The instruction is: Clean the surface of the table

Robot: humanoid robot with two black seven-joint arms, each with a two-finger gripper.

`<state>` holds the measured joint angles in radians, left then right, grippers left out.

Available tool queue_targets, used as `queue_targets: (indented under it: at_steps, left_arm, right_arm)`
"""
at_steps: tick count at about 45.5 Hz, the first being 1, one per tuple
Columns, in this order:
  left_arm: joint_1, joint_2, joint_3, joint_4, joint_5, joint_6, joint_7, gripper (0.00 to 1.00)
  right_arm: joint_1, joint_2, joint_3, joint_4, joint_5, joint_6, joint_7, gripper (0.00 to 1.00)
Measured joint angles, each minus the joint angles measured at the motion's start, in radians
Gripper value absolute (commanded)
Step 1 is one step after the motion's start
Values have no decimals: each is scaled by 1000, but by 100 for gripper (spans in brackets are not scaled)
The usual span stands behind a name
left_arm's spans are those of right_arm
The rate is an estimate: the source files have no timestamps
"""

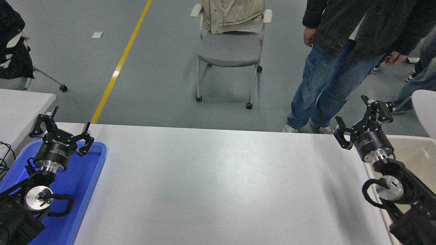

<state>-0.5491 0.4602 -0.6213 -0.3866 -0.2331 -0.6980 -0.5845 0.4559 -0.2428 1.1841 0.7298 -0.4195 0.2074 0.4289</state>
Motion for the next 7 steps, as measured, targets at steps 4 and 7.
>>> queue_targets:
  at_steps: [4, 7]
  left_arm:
    - [0, 0, 0, 0, 0, 0, 0, 100]
    - [0, 0, 0, 0, 0, 0, 0, 100]
  right_arm:
    - [5, 17, 1, -13, 3, 5, 12, 100]
    - [5, 22, 2, -16, 4, 10, 16, 100]
